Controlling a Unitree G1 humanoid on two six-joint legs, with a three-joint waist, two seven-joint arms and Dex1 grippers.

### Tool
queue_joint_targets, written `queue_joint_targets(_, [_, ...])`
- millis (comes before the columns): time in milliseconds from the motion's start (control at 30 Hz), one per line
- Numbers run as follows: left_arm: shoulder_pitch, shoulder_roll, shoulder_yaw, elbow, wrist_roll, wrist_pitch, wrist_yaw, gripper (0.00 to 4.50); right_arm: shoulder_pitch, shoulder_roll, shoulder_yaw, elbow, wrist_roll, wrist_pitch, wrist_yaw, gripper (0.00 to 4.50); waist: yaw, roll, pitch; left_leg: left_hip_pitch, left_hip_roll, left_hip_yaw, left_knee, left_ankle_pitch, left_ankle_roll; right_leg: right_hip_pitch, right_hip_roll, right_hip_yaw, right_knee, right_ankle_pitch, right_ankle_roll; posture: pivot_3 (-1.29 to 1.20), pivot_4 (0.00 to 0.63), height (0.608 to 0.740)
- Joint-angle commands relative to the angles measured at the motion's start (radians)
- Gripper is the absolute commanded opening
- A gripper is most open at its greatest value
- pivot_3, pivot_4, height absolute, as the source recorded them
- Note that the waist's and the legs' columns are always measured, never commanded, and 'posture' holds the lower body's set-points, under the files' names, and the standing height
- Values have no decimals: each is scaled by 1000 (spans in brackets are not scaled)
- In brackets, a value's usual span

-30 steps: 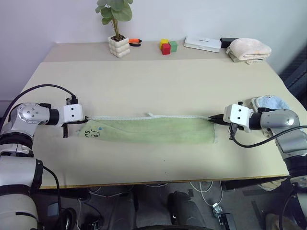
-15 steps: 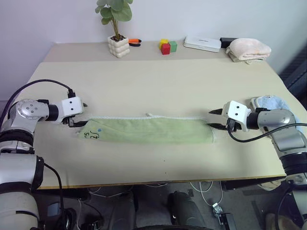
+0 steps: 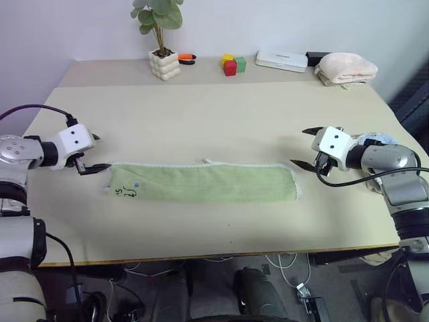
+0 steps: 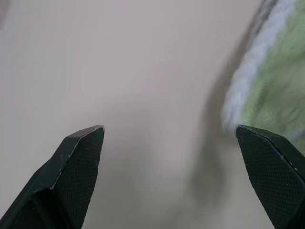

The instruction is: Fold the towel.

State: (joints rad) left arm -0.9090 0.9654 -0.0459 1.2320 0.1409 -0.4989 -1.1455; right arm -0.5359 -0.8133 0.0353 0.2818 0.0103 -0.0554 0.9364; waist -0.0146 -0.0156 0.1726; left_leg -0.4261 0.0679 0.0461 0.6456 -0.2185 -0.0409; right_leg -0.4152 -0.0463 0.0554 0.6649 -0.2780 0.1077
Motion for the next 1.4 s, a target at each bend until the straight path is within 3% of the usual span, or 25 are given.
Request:
queue_joint_targets(33, [4, 42, 85, 2, -86, 88, -40, 4500, -2, 28, -34, -124, 68, 76, -7, 4452, 0, 0, 0, 0, 0, 0, 0, 0, 0, 0, 0, 0, 0, 0, 0, 0, 150, 740])
queue_joint_targets(200, [80, 70, 140, -9, -143, 202, -122, 4500, 5, 54, -28, -178, 87, 133, -13, 4452, 2, 0, 0, 0, 0, 0, 0, 0, 0, 0, 0, 0, 0, 0, 0, 0, 150, 740])
queue_joint_targets(333, [129, 82, 205, -51, -257, 429, -333, 4500, 1, 59, -19, -183, 87, 140, -14, 4452, 4, 0, 0, 0, 0, 0, 0, 0, 0, 0, 0, 0, 0, 0, 0, 0, 150, 740])
queue_joint_targets(400, [224, 97, 232, -126, -350, 508, -440, 4500, -4, 66, -16, -188, 91, 145, -12, 4452, 0, 0, 0, 0, 0, 0, 0, 0, 0, 0, 0, -1, 0, 0, 0, 0, 150, 740])
queue_joint_targets(567, [492, 87, 267, -342, -547, 569, -469, 4500, 1, 77, -14, -202, 94, 159, -10, 4452, -7, 0, 0, 0, 1, 0, -1, 0, 0, -2, 0, -1, 1, 0, 0, 0, 150, 740])
queue_joint_targets(667, [574, 39, 299, -436, -550, 507, -452, 4500, 15, 75, -15, -212, 95, 161, -6, 4452, 0, 0, 0, 0, 1, 0, -1, 0, 0, -2, 0, 0, 1, 0, -1, 0, 150, 740])
queue_joint_targets(833, [580, -25, 309, -527, -515, 354, -352, 4500, 28, 70, -17, -226, 104, 167, 7, 4452, 22, -1, 0, -1, 1, 0, 2, 0, 0, 0, -1, -1, 0, -2, -5, 0, 150, 740])
queue_joint_targets(1133, [494, -36, 276, -474, -504, 343, -352, 4500, 77, 58, -21, -290, 139, 228, 43, 4452, 18, -1, 0, -1, 1, 0, 1, 0, 0, 0, 0, -1, 0, -2, -4, 0, 150, 740])
queue_joint_targets(1300, [452, -39, 321, -533, -614, 615, -361, 4500, 92, 61, -62, -298, 162, 326, 4, 4452, 18, -1, 0, -1, 1, 0, 1, 0, 0, 0, 0, -1, 0, -2, -4, 0, 150, 740])
queue_joint_targets(1400, [463, -49, 361, -581, -664, 715, -321, 4500, 96, 86, -146, -329, 281, 489, -27, 4452, 18, -1, 0, -1, 1, 0, 1, 0, 0, 0, 0, 0, 0, -2, -4, 0, 150, 740])
